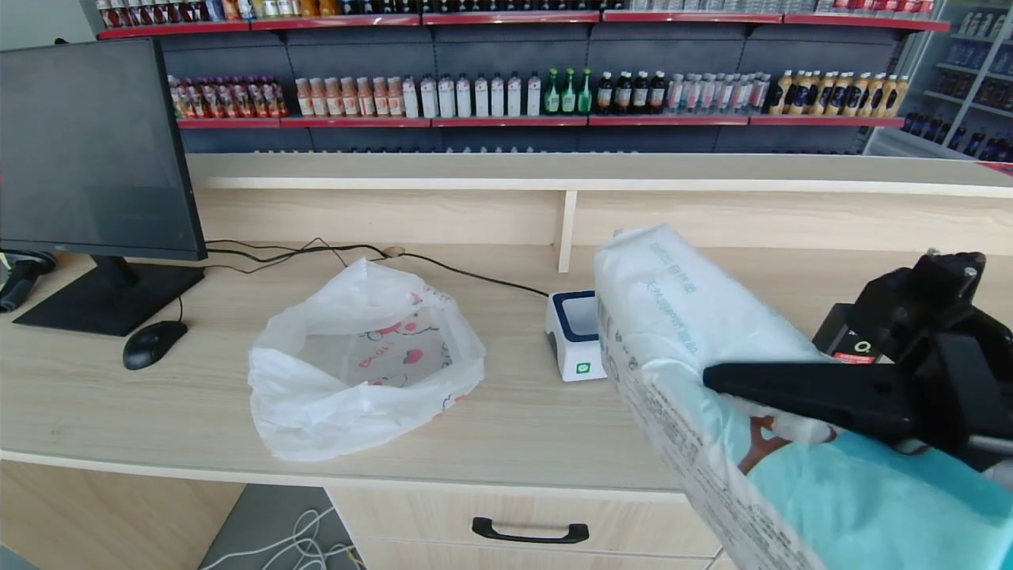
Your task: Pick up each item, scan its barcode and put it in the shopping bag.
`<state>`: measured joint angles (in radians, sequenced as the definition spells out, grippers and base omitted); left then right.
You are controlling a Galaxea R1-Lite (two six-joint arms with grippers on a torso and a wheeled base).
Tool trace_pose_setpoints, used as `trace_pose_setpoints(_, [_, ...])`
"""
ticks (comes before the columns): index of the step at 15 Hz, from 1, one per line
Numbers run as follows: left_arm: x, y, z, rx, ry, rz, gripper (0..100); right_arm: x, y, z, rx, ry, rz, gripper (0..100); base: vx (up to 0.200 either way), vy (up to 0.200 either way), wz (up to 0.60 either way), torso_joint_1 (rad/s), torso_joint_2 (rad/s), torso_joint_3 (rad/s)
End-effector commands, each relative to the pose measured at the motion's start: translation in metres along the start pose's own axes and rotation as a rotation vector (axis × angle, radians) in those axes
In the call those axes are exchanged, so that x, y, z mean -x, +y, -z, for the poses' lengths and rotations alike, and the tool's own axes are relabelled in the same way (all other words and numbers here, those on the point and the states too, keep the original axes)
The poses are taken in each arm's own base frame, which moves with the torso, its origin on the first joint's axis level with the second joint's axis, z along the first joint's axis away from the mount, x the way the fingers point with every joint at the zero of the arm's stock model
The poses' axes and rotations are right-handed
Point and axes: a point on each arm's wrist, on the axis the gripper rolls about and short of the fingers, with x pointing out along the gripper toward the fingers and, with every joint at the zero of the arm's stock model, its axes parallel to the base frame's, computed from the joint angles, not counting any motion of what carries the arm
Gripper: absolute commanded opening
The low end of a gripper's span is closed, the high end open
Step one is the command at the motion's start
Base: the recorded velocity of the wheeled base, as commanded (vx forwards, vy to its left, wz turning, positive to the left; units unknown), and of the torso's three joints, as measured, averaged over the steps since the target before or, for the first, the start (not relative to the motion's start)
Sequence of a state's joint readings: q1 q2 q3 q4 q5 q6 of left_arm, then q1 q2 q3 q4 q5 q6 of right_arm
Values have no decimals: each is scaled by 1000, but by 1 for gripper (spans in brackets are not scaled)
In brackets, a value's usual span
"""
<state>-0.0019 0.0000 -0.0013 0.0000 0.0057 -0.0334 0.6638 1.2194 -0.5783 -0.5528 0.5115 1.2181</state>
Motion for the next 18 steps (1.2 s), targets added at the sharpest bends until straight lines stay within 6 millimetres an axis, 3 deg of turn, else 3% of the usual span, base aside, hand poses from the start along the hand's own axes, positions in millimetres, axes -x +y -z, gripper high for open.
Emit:
trace_pose_setpoints(1, [0, 0, 0, 0, 0, -1, 100, -3, 3, 3, -157, 109, -37, 0, 0, 0, 0, 0, 0, 0])
trace_pose_setpoints(3, [0, 0, 0, 0, 1, -1, 100, -1, 15, -1, -370, 194, -75, 0, 0, 0, 0, 0, 0, 0])
trace_pose_setpoints(5, [0, 0, 0, 0, 0, -1, 100, -3, 15, -7, -459, 226, -70, 0, 0, 0, 0, 0, 0, 0])
trace_pose_setpoints(9, [0, 0, 0, 0, 0, -1, 100, -3, -9, 2, -564, 416, -21, 0, 0, 0, 0, 0, 0, 0])
trace_pose_setpoints(12, [0, 0, 0, 0, 0, -1, 100, -1, -29, 7, -638, 454, -12, 0, 0, 0, 0, 0, 0, 0])
trace_pose_setpoints(18, [0, 0, 0, 0, 0, -1, 100, -6, -7, -4, -912, 513, -170, 0, 0, 0, 0, 0, 0, 0])
